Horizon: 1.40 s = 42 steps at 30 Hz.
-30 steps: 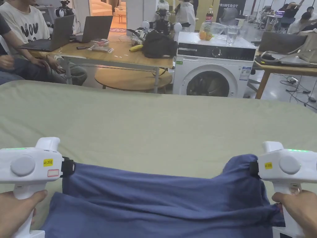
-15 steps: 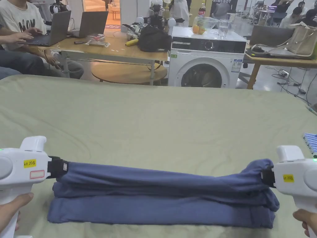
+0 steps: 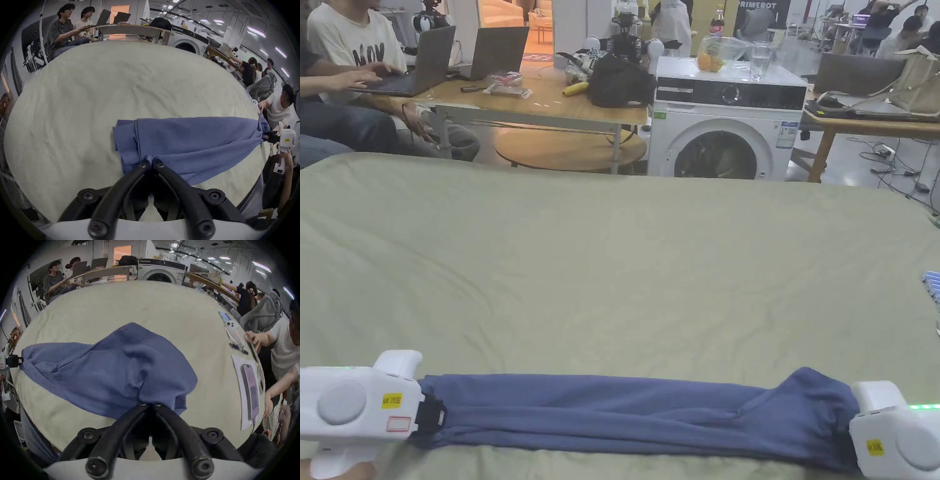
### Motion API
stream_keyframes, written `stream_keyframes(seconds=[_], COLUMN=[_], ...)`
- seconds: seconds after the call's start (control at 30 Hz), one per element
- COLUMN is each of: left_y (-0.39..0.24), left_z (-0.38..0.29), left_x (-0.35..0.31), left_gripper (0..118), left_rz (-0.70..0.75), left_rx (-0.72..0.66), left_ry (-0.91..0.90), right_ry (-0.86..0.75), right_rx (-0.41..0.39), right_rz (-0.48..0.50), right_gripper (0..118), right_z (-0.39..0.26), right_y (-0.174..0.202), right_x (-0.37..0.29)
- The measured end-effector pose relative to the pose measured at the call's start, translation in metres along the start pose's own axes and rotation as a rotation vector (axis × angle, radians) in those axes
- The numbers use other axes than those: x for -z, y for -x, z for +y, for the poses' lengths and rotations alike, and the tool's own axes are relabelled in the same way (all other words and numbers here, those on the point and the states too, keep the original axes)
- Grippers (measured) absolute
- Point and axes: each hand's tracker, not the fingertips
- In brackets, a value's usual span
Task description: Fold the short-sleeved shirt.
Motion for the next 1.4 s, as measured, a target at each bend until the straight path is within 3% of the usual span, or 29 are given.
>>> stream_keyframes(seconds=[0.07,0.1,0.17,0.37,0.5,0.67,0.73,0.8,0.87,1.03,1.17,1.4], left_y=[-0.003,-0.003,-0.008,-0.027,-0.054,-0.08,-0.093,-0.104,-0.108,-0.103,-0.085,-0.02], left_z=[-0.001,-0.001,0.001,0.017,0.022,0.025,0.024,0.023,0.024,0.025,0.023,0.018], left_x=[0.001,0.001,-0.006,-0.023,-0.035,-0.031,-0.035,-0.039,-0.044,-0.058,-0.071,-0.078], left_gripper=[9,24,49,50,50,47,34,13,0,0,0,0], left_rz=[0.015,0.018,0.015,0.004,-0.001,0.08,0.159,0.184,0.192,0.195,0.191,0.046], left_rx=[0.002,-0.008,-0.03,-0.024,0.019,0.073,0.091,0.108,0.073,0.046,0.047,-0.013], left_ry=[-0.021,-0.028,-0.026,-0.168,-0.326,-0.56,-0.656,-0.736,-0.765,-0.81,-0.808,-0.601], right_ry=[-0.02,-0.021,-0.022,-0.191,-0.351,-0.606,-0.686,-0.753,-0.805,-0.9,-0.9,-0.878], right_rx=[0.006,0.007,0.012,0.016,0.079,0.145,0.144,0.131,0.114,0.128,0.124,0.071], right_rz=[-0.006,-0.009,-0.028,-0.124,-0.168,-0.068,-0.052,-0.055,-0.066,-0.091,-0.049,0.03], right_gripper=[27,47,60,60,60,59,48,18,0,0,0,0], right_z=[0.0,0.0,0.003,0.015,0.024,0.031,0.034,0.037,0.041,0.045,0.054,0.064], right_y=[0.002,0.002,0.005,0.019,0.04,0.074,0.091,0.107,0.123,0.147,0.161,0.2], right_x=[0.0,-0.002,-0.007,-0.049,-0.061,-0.056,-0.057,-0.059,-0.062,-0.071,-0.074,-0.069])
